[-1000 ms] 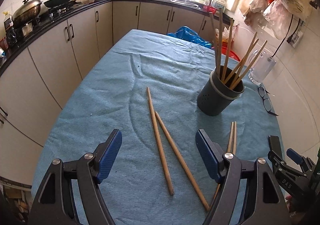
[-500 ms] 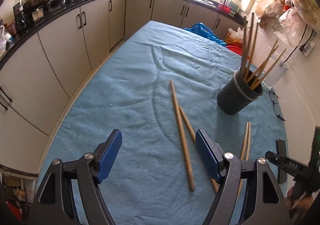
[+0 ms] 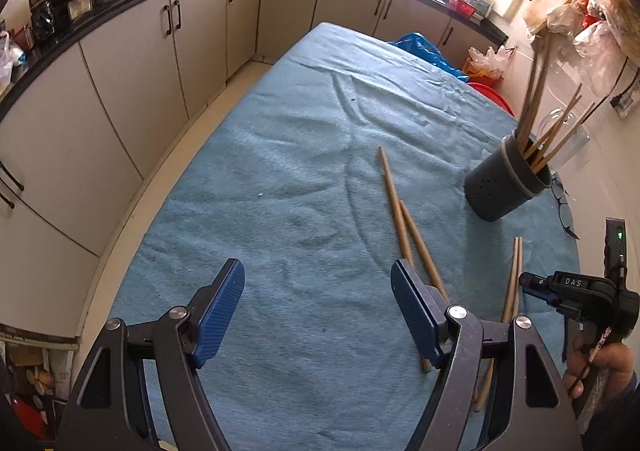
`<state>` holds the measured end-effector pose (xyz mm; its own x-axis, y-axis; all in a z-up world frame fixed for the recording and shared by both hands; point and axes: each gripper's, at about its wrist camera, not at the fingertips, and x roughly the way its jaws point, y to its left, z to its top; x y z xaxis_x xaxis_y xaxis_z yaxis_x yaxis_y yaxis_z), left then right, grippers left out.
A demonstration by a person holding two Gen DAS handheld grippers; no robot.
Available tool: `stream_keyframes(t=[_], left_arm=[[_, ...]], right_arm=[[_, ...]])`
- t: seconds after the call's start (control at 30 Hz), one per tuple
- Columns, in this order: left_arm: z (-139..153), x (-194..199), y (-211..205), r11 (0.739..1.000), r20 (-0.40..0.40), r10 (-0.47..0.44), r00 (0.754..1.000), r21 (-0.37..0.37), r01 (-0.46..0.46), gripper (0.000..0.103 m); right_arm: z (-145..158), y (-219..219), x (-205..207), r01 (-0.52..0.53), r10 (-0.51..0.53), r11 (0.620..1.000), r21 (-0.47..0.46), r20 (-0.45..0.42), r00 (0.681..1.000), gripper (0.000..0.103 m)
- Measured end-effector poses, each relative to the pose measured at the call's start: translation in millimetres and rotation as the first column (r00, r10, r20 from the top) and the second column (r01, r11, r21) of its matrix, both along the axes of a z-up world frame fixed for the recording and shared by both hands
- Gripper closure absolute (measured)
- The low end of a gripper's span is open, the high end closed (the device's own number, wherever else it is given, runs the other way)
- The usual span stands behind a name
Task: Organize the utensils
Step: 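Close the right tool on a wooden chopstick while the left grasps another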
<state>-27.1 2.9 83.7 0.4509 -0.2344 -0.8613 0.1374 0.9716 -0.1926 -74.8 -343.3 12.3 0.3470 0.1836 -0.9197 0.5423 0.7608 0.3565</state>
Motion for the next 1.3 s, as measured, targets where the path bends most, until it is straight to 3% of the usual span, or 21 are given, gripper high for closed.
stream_keyframes(t=[0.2,0.27,0.37,0.6,0.8,0.87,1.07,1.3], left_arm=[[-7.8,17.1,-6.9,0.999,-0.044,-0.042,0.998,-0.018,0.041,0.028],[-10.6,26.7,-16.2,0.997,-0.076,-0.074,0.994,-0.040,0.072,0.028],[-18.1,45.1,-33.3,0.991,-0.133,-0.112,0.985,-0.082,0.101,0.028],[-45.9,92.9,-72.1,0.988,-0.270,-0.129,0.954,-0.118,0.100,0.051],[-58.2,130.2,-95.9,0.995,-0.318,-0.094,0.943,-0.069,0.076,0.058],[-63.3,137.3,-102.6,0.996,-0.330,-0.094,0.939,-0.037,0.087,0.069],[-64.7,131.1,-108.3,0.991,-0.298,-0.109,0.948,0.045,0.128,0.086],[-65.8,83.7,-75.7,0.993,-0.325,-0.117,0.939,-0.012,0.120,0.087]], right_arm=[[3.1,13.0,9.1,-0.061,0.056,0.993,-0.103,-0.051,0.997,0.090],[5.1,14.3,7.0,-0.068,0.058,0.988,-0.139,-0.071,0.996,0.096],[5.2,9.3,-4.6,-0.051,0.036,0.986,-0.161,-0.095,0.995,0.096],[2.7,-6.9,-33.4,-0.005,-0.006,0.993,-0.121,-0.091,0.996,0.096],[-0.6,-14.8,-40.7,-0.005,-0.003,0.996,-0.091,-0.081,0.997,0.096],[-1.2,-17.4,-43.3,-0.008,0.001,0.996,-0.088,-0.076,0.997,0.096],[-3.0,-20.9,-45.9,-0.008,0.002,0.997,-0.083,-0.072,0.997,0.096],[-2.4,-19.3,-41.4,-0.013,0.008,0.998,-0.069,-0.075,0.997,0.095]])
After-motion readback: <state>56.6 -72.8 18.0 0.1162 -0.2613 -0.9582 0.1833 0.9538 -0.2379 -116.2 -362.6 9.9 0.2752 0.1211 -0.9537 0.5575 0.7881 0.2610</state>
